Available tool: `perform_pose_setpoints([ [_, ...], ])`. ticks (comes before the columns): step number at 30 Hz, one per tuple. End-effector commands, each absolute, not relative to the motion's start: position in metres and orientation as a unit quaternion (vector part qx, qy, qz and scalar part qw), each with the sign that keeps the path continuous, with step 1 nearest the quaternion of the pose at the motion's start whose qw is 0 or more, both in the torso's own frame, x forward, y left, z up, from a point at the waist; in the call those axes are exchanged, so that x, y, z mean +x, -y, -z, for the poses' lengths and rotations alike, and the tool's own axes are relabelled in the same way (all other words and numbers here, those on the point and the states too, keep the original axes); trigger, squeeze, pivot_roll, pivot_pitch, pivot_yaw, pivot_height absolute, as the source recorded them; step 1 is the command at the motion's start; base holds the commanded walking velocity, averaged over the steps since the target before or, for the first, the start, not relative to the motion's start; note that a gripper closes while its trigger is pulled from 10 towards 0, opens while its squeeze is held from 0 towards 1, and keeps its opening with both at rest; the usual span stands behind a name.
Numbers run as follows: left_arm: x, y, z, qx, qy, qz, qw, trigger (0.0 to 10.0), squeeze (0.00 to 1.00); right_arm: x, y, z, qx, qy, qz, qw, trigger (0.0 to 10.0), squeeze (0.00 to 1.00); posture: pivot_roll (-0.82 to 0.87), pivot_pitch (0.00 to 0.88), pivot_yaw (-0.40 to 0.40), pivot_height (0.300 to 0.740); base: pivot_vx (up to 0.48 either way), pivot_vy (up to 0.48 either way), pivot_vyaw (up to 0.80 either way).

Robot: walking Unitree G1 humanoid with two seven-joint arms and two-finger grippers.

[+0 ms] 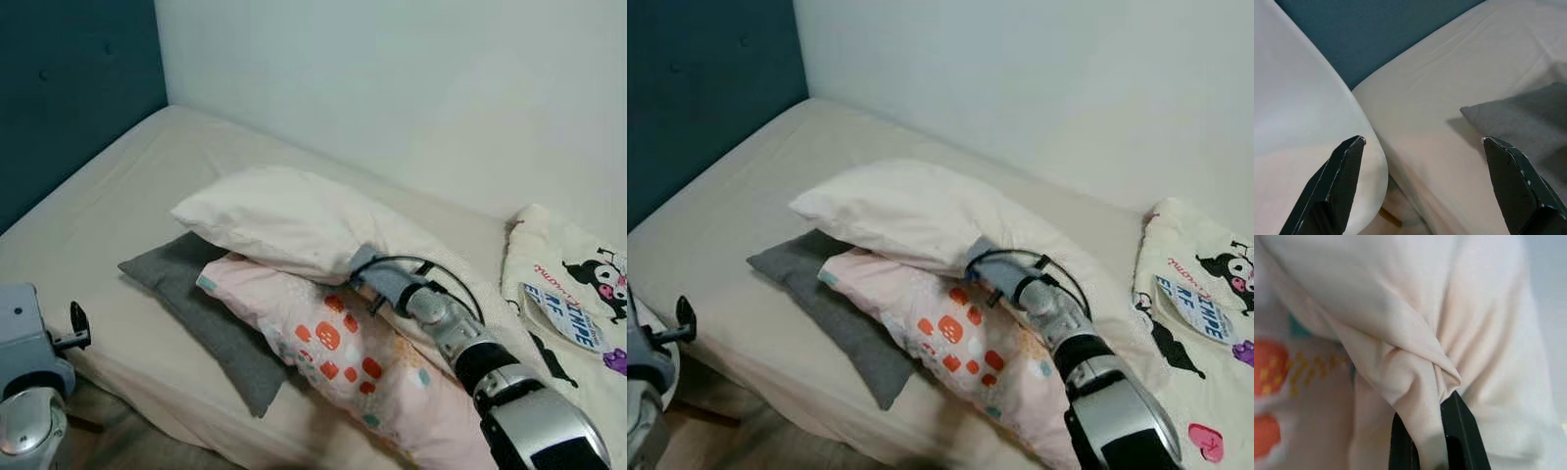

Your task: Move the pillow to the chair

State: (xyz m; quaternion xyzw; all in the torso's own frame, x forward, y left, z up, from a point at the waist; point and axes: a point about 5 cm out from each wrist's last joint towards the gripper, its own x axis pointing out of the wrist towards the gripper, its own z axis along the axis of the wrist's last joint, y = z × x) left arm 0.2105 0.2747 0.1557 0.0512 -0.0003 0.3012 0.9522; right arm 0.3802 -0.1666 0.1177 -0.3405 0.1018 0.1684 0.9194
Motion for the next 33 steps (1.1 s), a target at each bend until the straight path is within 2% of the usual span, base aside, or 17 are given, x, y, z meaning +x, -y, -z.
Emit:
perform_pose_setpoints([
  [1, 0.212, -0.276, -0.154, 0.048, 0.0, -0.304, 0.951, 10.0, 0.0, 0.386, 0.173, -0.134, -0.3, -0.077, -0.154, 0.938, 0.0, 0.0, 0.0, 0.102, -0.184, 0.74, 0.0, 0.0, 0.0],
  [2, 0.216, -0.277, -0.159, 0.043, 0.01, -0.307, 0.951, 10.0, 0.0, 0.394, 0.174, -0.158, -0.278, -0.036, -0.141, 0.95, 0.0, 0.0, 0.0, 0.076, -0.185, 0.74, 0.0, 0.0, 0.0],
  [3, 0.216, -0.277, -0.159, 0.043, 0.01, -0.307, 0.951, 10.0, 0.0, 0.394, 0.174, -0.158, -0.278, -0.036, -0.141, 0.95, 0.0, 0.0, 0.0, 0.076, -0.185, 0.74, 0.0, 0.0, 0.0],
  [4, 0.221, -0.277, -0.164, 0.039, 0.022, -0.309, 0.95, 10.0, 0.0, 0.402, 0.174, -0.187, -0.262, 0.013, -0.13, 0.956, 0.0, 0.0, 0.0, 0.064, -0.185, 0.74, 0.0, 0.0, 0.0],
  [5, 0.221, -0.277, -0.164, 0.039, 0.022, -0.309, 0.95, 10.0, 0.0, 0.402, 0.174, -0.187, -0.262, 0.013, -0.13, 0.956, 0.0, 0.0, 0.0, 0.064, -0.185, 0.74, 0.0, 0.0, 0.0],
  [7, 0.23, -0.276, -0.173, 0.032, 0.042, -0.31, 0.949, 10.0, 0.0, 0.41, 0.17, -0.239, -0.237, 0.103, -0.124, 0.958, 0.0, 0.0, 0.0, 0.038, -0.185, 0.74, 0.0, 0.0, 0.0],
  [9, 0.237, -0.274, -0.179, 0.023, 0.057, -0.309, 0.949, 10.0, 0.0, 0.411, 0.154, -0.287, -0.219, 0.19, -0.153, 0.945, 0.0, 0.0, 0.0, 0.005, -0.187, 0.74, 0.0, 0.0, 0.0],
  [12, 0.239, -0.273, -0.18, 0.02, 0.062, -0.309, 0.949, 10.0, 0.0, 0.409, 0.146, -0.305, -0.211, 0.222, -0.169, 0.937, 0.0, 0.0, 0.0, 0.001, -0.188, 0.74, 0.0, 0.0, 0.0],
  [14, 0.245, -0.27, -0.185, 0.013, 0.075, -0.309, 0.948, 10.0, 0.0, 0.401, 0.122, -0.333, -0.196, 0.278, -0.233, 0.911, 0.0, 0.0, -0.01, 0.0, -0.192, 0.74, 0.0, 0.0, 0.63],
  [15, 0.245, -0.27, -0.185, 0.013, 0.075, -0.309, 0.948, 10.0, 0.0, 0.401, 0.122, -0.333, -0.196, 0.278, -0.233, 0.911, 0.0, 0.0, -0.01, 0.0, -0.192, 0.74, 0.0, 0.0, 0.75],
  [17, 0.248, -0.269, -0.193, 0.015, 0.09, -0.315, 0.945, 10.0, 0.0, 0.391, 0.102, -0.343, -0.189, 0.307, -0.292, 0.886, 0.0, 0.02, 0.0, 0.0, -0.197, 0.74, 0.0, 0.0, 0.75],
  [19, 0.248, -0.272, -0.199, 0.025, 0.1, -0.322, 0.941, 10.0, 0.0, 0.387, 0.093, -0.343, -0.186, 0.317, -0.313, 0.876, 0.0, 0.02, 0.01, 0.0, -0.198, 0.74, 0.0, 0.0, 0.75],
  [25, 0.247, -0.284, -0.215, 0.053, 0.118, -0.358, 0.924, 10.0, 0.0, 0.375, 0.081, -0.357, -0.149, 0.364, -0.351, 0.85, 0.0, 0.02, 0.03, 0.0, -0.199, 0.74, 0.0, 0.0, 0.75],
  [31, 0.248, -0.286, -0.216, 0.06, 0.12, -0.368, 0.92, 10.0, 0.0, 0.367, 0.076, -0.371, -0.125, 0.39, -0.376, 0.831, 0.0, 0.02, 0.04, 0.0, -0.2, 0.74, 0.0, 0.0, 0.75],
  [33, 0.248, -0.285, -0.217, 0.062, 0.121, -0.369, 0.919, 10.0, 0.0, 0.359, 0.066, -0.375, -0.105, 0.402, -0.413, 0.81, 0.0, 0.02, 0.05, 0.0, -0.205, 0.74, 0.0, 0.0, 0.76],
])
